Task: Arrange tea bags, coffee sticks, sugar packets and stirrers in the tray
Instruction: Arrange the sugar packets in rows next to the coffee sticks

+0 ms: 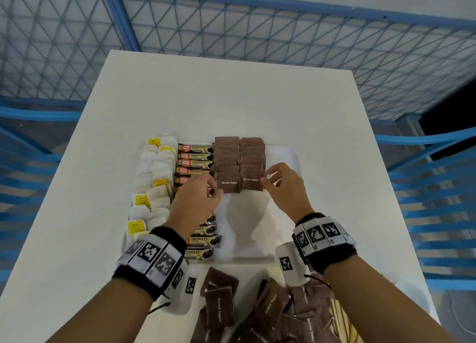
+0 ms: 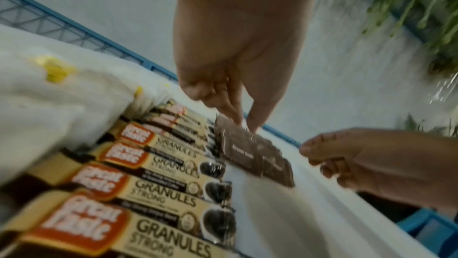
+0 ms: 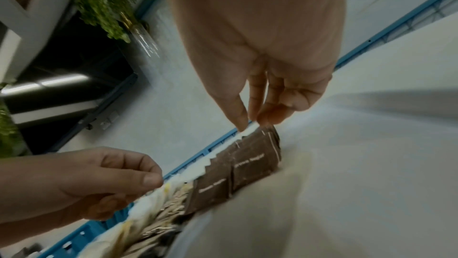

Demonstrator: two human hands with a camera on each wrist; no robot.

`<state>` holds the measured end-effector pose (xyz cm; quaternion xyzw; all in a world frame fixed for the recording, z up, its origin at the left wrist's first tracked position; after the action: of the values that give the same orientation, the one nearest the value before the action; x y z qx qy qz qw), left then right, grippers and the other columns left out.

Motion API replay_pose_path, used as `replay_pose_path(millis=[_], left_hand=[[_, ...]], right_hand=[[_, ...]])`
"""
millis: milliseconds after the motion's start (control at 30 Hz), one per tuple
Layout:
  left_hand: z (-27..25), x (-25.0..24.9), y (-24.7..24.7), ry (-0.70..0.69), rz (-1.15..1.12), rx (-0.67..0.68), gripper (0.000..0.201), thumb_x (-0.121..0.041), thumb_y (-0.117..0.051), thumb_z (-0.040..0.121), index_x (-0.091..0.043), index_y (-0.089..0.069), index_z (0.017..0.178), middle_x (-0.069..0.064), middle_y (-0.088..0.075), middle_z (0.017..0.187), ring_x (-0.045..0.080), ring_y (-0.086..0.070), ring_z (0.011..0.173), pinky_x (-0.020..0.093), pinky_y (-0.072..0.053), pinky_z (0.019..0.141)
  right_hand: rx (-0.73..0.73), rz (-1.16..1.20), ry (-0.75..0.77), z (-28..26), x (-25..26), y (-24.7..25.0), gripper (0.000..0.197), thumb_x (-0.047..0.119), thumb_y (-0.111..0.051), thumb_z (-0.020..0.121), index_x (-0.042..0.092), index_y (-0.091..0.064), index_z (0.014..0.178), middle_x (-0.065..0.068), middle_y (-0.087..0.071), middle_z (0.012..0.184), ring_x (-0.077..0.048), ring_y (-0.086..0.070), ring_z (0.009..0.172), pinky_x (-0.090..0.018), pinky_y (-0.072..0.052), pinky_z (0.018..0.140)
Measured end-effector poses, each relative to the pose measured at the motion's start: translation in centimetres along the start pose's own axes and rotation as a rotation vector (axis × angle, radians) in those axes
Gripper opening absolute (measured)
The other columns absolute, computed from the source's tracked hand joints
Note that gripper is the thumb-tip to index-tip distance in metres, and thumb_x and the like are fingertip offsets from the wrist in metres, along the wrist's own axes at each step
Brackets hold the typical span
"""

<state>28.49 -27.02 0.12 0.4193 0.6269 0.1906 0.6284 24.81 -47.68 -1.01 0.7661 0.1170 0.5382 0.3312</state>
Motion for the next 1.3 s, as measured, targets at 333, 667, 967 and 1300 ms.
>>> replay_pose_path(millis=[333,667,967,1300], left_hand=[[-13.1,0.4,-2.9,-0.159,0.043,0.482,0.008,-0.023,-0.062,0.086,-0.027,-0.057,0.090,-0.012,-0.049,0.080,0.001,-0.046,0.070,0.012,-0.035,0.062],[-16.1,1.1,-6.0,-0.137,0.440,0.513,0.063,-0.026,-0.058,0.089,-0.028,-0.030,0.145,0.002,-0.042,0.127,0.019,-0.043,0.118,0.027,-0.038,0.093],[-16.1,1.0,-6.1,-0.086,0.457,0.387,0.035,-0.022,-0.064,0.082,-0.012,-0.052,0.114,0.005,-0.039,0.120,0.021,-0.041,0.112,0.030,-0.040,0.086],[-17.1,1.9,-4.2,-0.085,0.221,0.332,0.008,-0.017,-0.053,0.089,-0.012,-0.058,0.091,0.006,-0.058,0.099,0.021,-0.053,0.094,0.025,-0.038,0.074]], right_hand=[[0.579,-0.244,0.246,-13.3,-0.2,-2.6,0.012,0.021,-0.059,0.089,0.017,-0.063,0.099,0.009,-0.054,0.084,-0.001,-0.048,0.070,-0.007,-0.038,0.066],[0.689,-0.637,0.366,-17.7,-3.5,-4.0,0.046,0.034,-0.065,0.081,0.018,-0.047,0.120,-0.003,-0.036,0.122,-0.019,-0.033,0.114,-0.033,-0.036,0.103],[0.605,-0.400,0.266,-17.1,-2.6,-2.4,0.014,0.014,-0.062,0.085,0.016,-0.052,0.093,-0.001,-0.058,0.098,-0.017,-0.054,0.091,-0.029,-0.048,0.083],[0.392,-0.136,0.157,-17.7,-0.5,-0.6,0.015,0.016,-0.065,0.085,0.019,-0.066,0.099,0.014,-0.057,0.086,-0.002,-0.053,0.080,-0.005,-0.039,0.067]])
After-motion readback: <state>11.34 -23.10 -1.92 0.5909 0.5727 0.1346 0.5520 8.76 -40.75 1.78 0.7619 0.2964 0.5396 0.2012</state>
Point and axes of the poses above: each hand's wrist, its own z-axis towards the middle knuckle, its own y-axis out of the back of the hand, x = y × z, the point moved 8 cm from there along z, towards the middle knuckle
